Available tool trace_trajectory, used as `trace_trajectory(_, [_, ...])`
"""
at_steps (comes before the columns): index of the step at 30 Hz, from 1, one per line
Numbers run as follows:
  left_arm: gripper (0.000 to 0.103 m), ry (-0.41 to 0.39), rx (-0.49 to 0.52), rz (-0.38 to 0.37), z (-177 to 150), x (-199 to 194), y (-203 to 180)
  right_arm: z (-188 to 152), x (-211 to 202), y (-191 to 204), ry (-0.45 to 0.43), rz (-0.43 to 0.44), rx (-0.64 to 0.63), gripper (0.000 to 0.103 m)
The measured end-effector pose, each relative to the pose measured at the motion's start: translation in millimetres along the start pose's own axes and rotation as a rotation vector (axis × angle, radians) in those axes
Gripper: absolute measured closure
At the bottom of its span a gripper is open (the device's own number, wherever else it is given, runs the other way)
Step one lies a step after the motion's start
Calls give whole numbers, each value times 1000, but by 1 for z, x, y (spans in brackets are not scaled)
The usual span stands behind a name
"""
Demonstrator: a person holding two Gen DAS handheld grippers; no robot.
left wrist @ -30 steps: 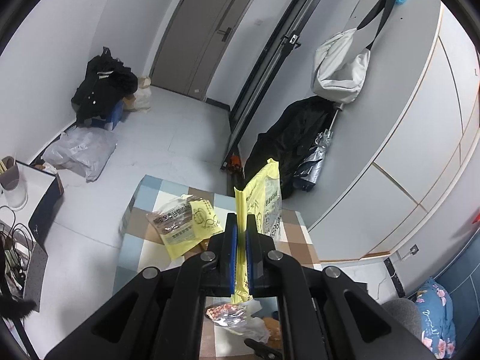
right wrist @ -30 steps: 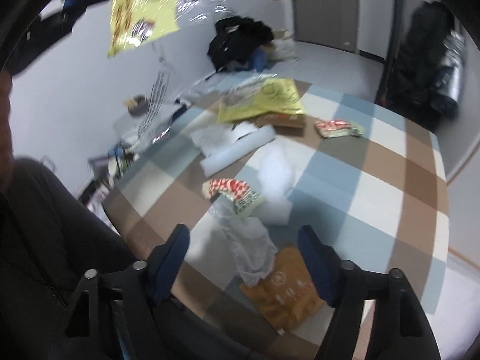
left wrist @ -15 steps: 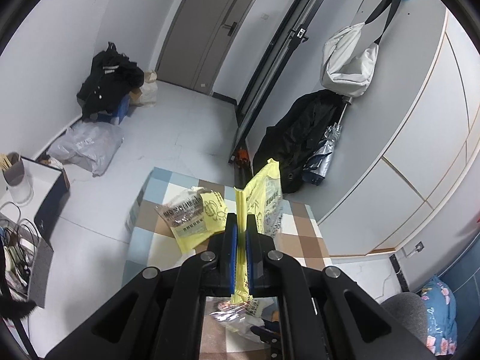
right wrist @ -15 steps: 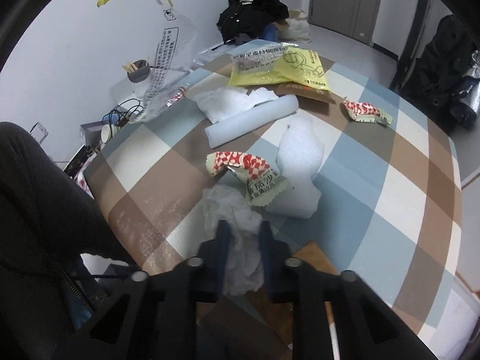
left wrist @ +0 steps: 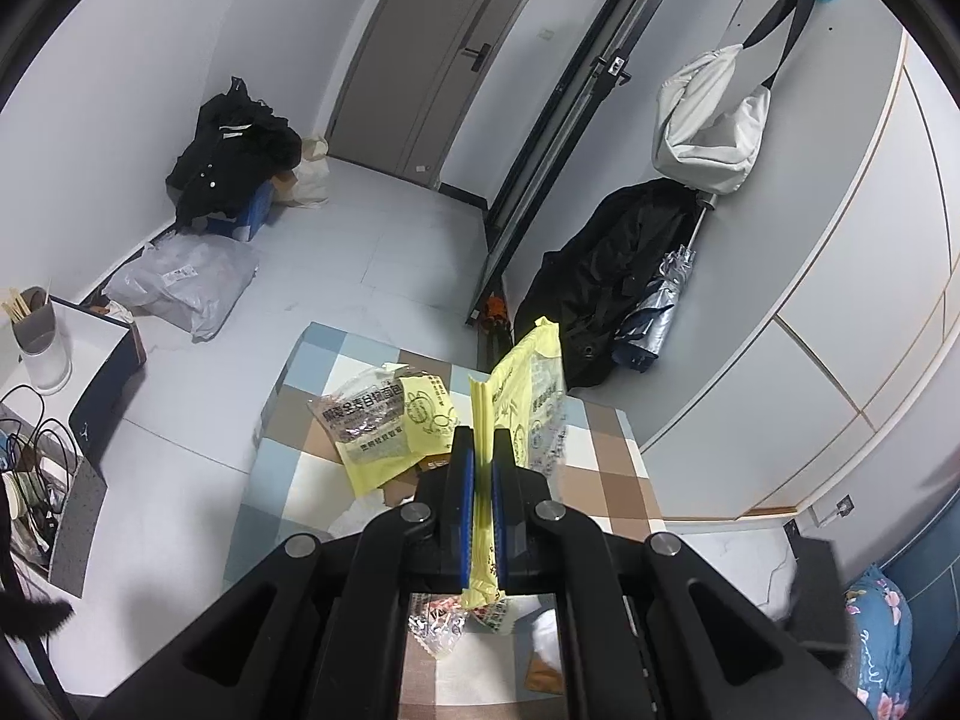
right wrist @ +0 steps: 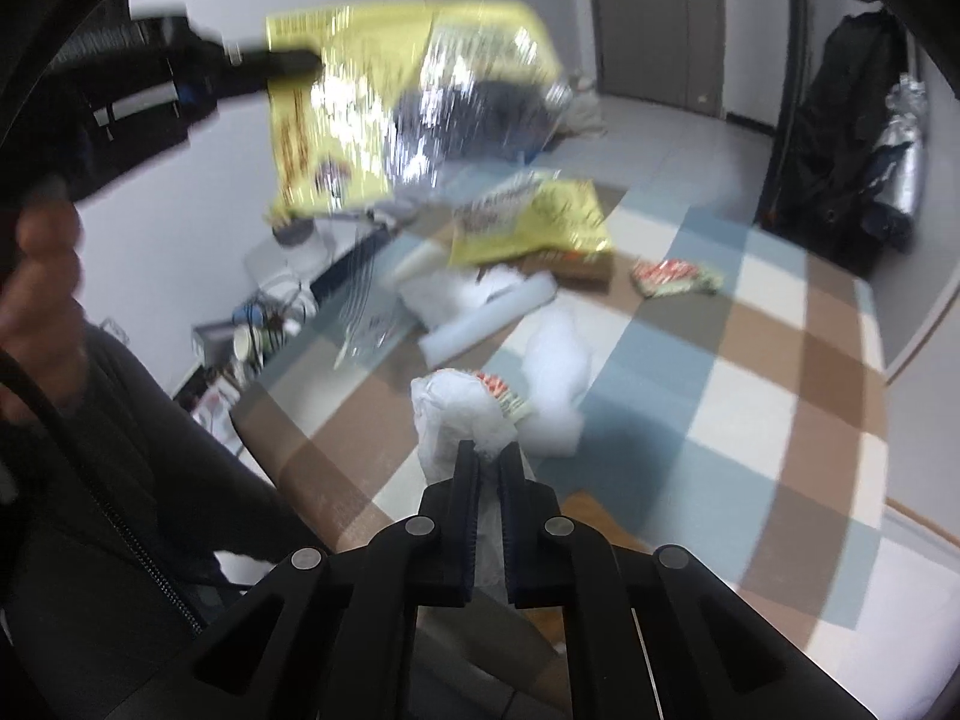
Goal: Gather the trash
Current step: 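Close the right gripper on the white tissue while the left gripper holds the yellow bag, then carry the yellow bag and white tissue in both grippers over the white trash bin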
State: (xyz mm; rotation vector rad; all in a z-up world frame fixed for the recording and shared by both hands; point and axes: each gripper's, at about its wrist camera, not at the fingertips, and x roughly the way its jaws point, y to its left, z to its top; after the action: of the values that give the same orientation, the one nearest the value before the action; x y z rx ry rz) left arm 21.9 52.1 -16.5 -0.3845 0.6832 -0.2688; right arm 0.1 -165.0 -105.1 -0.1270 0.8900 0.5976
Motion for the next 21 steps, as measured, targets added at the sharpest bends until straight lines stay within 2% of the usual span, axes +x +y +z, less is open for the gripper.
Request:
trace_trajectory(6, [102, 15, 47, -27, 2, 0, -29, 7, -43, -25, -93, -55, 41, 98])
trace_trajectory(11, [102, 29, 109, -61, 7, 3, -63, 21, -96, -58, -210, -98, 111, 98])
trace_trajectory(17, [102, 79, 173, -134, 13, 27, -121, 34, -172, -103, -345, -175, 161, 98])
trace_trajectory(21, [102, 118, 219, -186, 16, 48, -159, 37, -211, -143, -389, -214, 239, 98])
